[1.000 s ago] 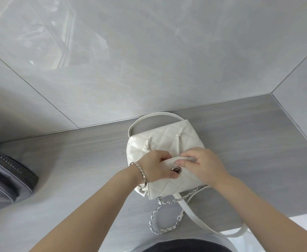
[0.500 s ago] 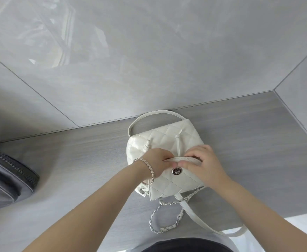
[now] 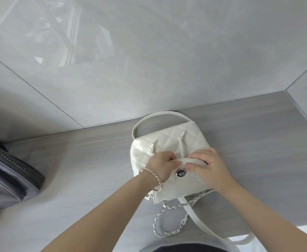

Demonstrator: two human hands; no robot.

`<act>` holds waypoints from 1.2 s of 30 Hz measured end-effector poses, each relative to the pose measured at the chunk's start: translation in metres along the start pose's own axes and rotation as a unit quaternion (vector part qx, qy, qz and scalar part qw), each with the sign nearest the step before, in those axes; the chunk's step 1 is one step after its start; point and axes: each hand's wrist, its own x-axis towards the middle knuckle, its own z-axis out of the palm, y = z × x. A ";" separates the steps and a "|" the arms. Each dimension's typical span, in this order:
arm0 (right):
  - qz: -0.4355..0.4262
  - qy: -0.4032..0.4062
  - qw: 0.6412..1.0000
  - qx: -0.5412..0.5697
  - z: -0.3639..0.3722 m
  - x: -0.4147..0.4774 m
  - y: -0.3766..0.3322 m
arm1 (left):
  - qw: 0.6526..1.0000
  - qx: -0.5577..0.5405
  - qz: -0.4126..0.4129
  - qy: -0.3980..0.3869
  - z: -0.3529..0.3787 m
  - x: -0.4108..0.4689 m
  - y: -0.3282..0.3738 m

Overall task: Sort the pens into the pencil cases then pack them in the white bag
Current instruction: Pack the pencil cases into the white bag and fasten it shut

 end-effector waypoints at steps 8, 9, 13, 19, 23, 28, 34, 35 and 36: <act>-0.045 0.080 0.993 -0.076 0.007 -0.010 -0.007 | 0.997 0.074 -0.014 0.027 0.000 0.002 0.013; -0.086 0.098 0.984 -0.118 0.013 -0.018 -0.008 | 0.996 0.078 -0.014 0.026 0.000 0.001 0.013; -0.195 0.151 0.942 -0.229 0.025 -0.032 -0.007 | 0.996 0.082 -0.016 0.020 -0.001 0.000 0.014; -0.220 0.219 0.916 -0.253 0.033 -0.034 -0.008 | 0.996 0.085 -0.007 0.024 0.000 -0.003 0.012; -0.141 0.227 0.933 -0.240 0.040 -0.039 -0.016 | 0.996 0.083 -0.007 0.019 0.001 -0.002 0.011; 0.077 0.072 0.961 -0.254 0.034 -0.040 -0.051 | 0.997 0.079 0.004 0.020 0.002 -0.002 0.008; 0.262 0.046 0.958 0.112 0.024 -0.024 -0.052 | 0.997 0.074 0.016 0.029 0.003 -0.003 0.006; 0.276 0.038 0.946 0.164 0.022 -0.025 -0.049 | 0.997 0.073 0.020 0.030 0.003 -0.002 0.006; 0.274 0.036 0.944 0.181 0.021 -0.028 -0.047 | 0.997 0.073 0.019 0.029 0.003 -0.002 0.005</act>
